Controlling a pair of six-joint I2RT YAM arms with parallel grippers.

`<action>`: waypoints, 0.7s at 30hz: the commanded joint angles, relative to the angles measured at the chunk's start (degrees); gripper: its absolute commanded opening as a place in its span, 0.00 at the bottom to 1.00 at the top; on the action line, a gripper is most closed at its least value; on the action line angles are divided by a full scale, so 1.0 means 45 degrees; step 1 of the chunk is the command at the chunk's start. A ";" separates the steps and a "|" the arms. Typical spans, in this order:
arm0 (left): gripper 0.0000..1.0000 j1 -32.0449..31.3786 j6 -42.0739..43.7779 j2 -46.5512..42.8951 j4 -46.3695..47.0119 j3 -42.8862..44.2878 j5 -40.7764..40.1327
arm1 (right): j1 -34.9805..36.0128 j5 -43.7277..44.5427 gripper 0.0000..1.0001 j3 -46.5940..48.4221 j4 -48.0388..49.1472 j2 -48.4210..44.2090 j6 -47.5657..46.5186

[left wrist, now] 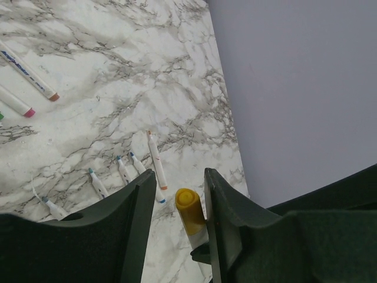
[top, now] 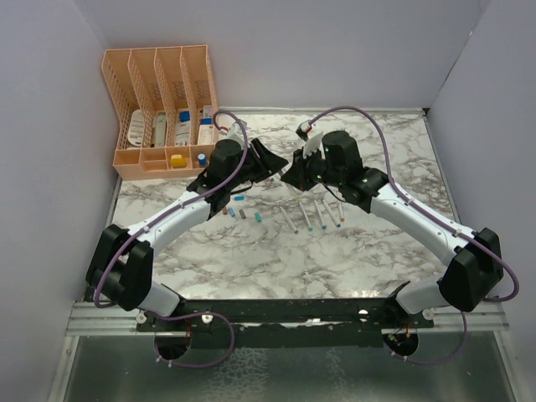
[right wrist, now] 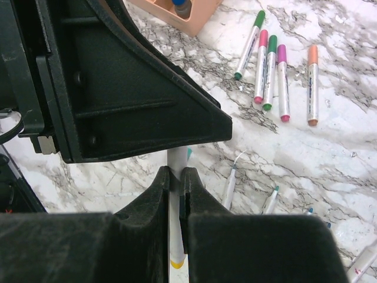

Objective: Open the pen caps

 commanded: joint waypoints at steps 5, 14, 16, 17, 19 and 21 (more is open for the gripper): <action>0.34 -0.0050 -0.0041 -0.0450 0.0426 0.0057 0.0025 | 0.0090 -0.0076 0.01 -0.0141 0.0424 -0.0227 0.0009; 0.08 -0.0045 -0.0072 -0.0487 0.0502 0.0020 0.0094 | 0.0090 0.0020 0.01 -0.0298 0.0432 -0.0253 0.0058; 0.00 -0.0049 -0.0077 -0.0489 0.0502 0.0024 0.0109 | 0.0091 0.0038 0.01 -0.0265 0.0435 -0.0264 0.0052; 0.00 -0.0050 -0.0077 -0.0484 0.0512 0.0035 0.0130 | 0.0083 0.0050 0.01 -0.0250 0.0434 -0.0250 0.0057; 0.00 -0.0045 -0.0053 -0.0494 0.0488 0.0042 0.0196 | 0.0090 0.0144 0.01 -0.0230 0.0432 -0.0266 0.0112; 0.00 -0.0044 -0.0047 -0.0489 0.0484 0.0055 0.0245 | 0.0091 0.0214 0.14 -0.0240 0.0466 -0.0330 0.0169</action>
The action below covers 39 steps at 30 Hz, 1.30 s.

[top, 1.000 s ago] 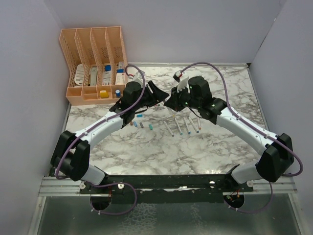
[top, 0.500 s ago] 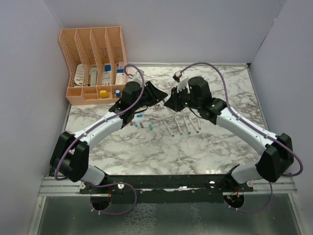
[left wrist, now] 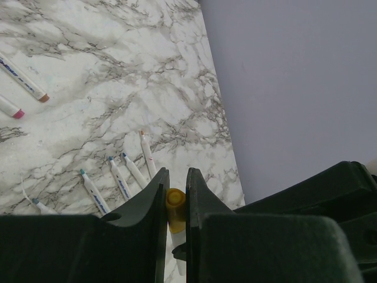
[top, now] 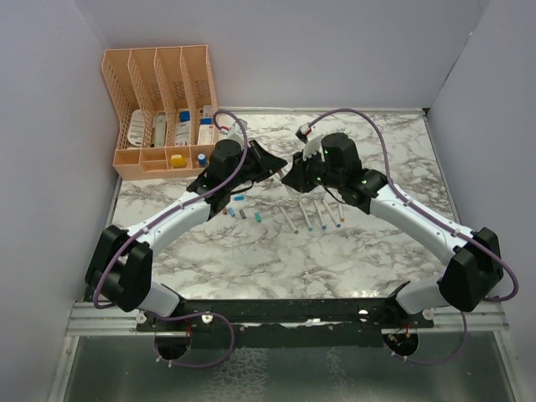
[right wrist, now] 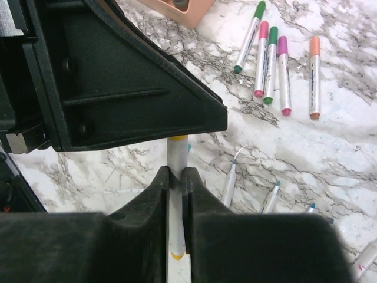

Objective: Open the pen caps

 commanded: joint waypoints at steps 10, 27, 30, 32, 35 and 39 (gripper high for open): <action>0.00 -0.0063 0.0025 -0.0388 0.0342 0.0245 0.0363 | 0.0089 -0.0231 0.57 0.0433 0.0322 0.0355 0.0109; 0.00 -0.0233 0.0303 -0.0620 -0.0204 0.0333 -0.0354 | 0.0087 -0.0171 0.01 0.0559 0.0355 0.0905 0.0056; 0.00 0.0036 0.0296 -0.0566 -0.0249 0.0462 -0.0612 | 0.0073 -0.0039 0.01 0.0348 0.0083 0.0681 0.0015; 0.00 0.0328 0.0260 -0.0488 -0.0194 0.0580 -0.0688 | 0.0089 -0.0022 0.01 0.0063 -0.0096 0.0443 0.0021; 0.00 0.0948 0.0171 -0.0182 0.0018 0.0884 -0.0517 | 0.0088 0.0011 0.01 -0.0536 -0.0454 -0.0094 0.0134; 0.00 0.1686 0.0278 0.0551 -0.0088 0.1744 -0.0279 | 0.0090 -0.0011 0.01 -0.1819 -0.0507 -0.1330 0.0539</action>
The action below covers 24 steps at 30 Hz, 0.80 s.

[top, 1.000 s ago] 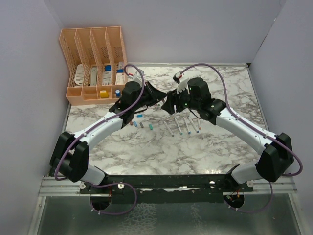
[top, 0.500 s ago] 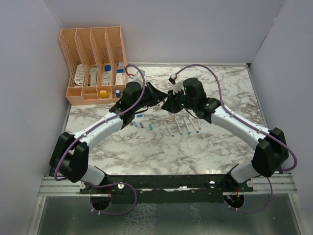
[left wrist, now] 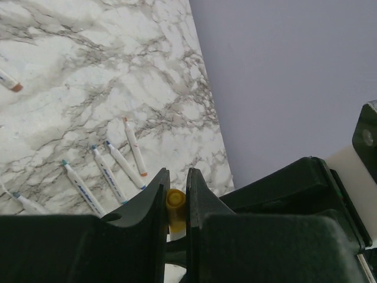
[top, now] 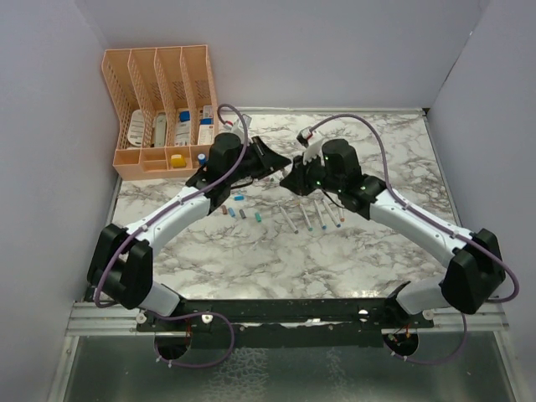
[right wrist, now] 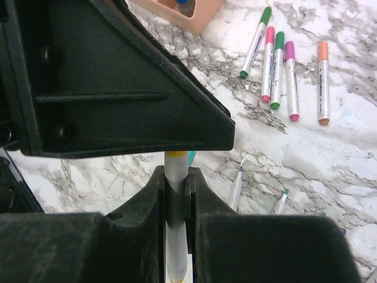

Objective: Open the pen caps

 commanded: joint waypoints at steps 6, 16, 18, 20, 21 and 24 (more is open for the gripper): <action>0.00 0.2013 0.0472 0.1541 0.0426 0.2182 -0.1018 | 0.0003 0.0320 0.01 -0.2592 -0.1871 -0.2812 0.0586; 0.00 0.1998 0.1499 0.0628 -0.1316 0.0476 -0.0708 | -0.0012 0.3962 0.01 -0.2334 -0.2555 -0.1613 0.0222; 0.00 0.1972 0.1899 0.0119 -0.1940 -0.0234 -0.0857 | -0.0014 0.3985 0.01 -0.2120 -0.2403 -0.0936 0.0050; 0.00 0.1952 0.2295 -0.0414 -0.2556 -0.0863 -0.1078 | -0.0012 0.4017 0.01 -0.1992 -0.2196 -0.0322 0.0040; 0.00 0.1937 0.2457 -0.0707 -0.2851 -0.1161 -0.1227 | -0.0012 0.4146 0.01 -0.1963 -0.2037 -0.0063 0.0066; 0.00 0.1858 0.2850 -0.1544 -0.3655 -0.1978 -0.1772 | -0.0016 0.4748 0.01 -0.1540 -0.1722 0.0797 0.0030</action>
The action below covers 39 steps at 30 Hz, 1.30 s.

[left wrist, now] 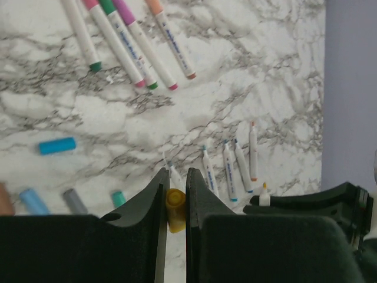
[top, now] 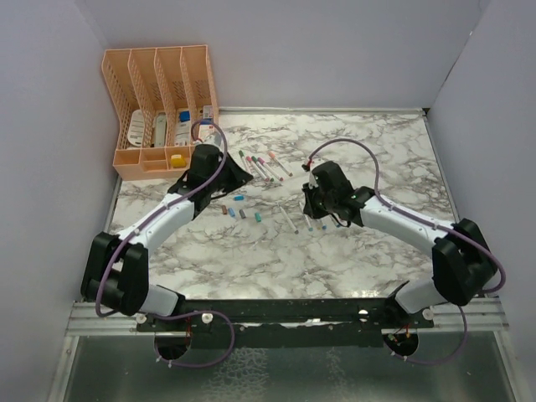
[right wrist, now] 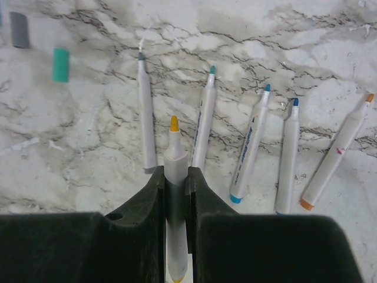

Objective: Open the pen caps

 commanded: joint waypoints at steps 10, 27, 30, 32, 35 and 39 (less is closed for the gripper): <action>0.00 -0.0536 0.2152 -0.1623 -0.2989 -0.1837 -0.1747 | -0.0586 0.2558 0.01 0.4782 0.0043 0.4844 -0.0895; 0.00 -0.1265 0.2812 -0.0219 -0.3409 -0.1961 -0.2266 | -0.3075 0.0514 0.01 0.8908 -0.0418 0.8808 -0.1628; 0.00 -0.1473 0.2728 -0.0349 -0.3485 -0.2202 -0.2348 | -0.3090 0.0483 0.01 0.8535 -0.0289 0.8557 -0.1698; 0.00 -0.1575 0.2640 -0.0451 -0.3499 -0.2369 -0.2384 | -0.3115 0.0708 0.01 0.7969 0.0035 0.8010 -0.1592; 0.00 -0.1727 0.2631 -0.0546 -0.3673 -0.2519 -0.2485 | -0.3425 0.0972 0.01 0.7455 -0.0410 0.7429 -0.1139; 0.00 -0.1856 0.2613 -0.0698 -0.3752 -0.2894 -0.2548 | -0.4021 0.1062 0.01 0.6022 -0.0422 0.6229 -0.0812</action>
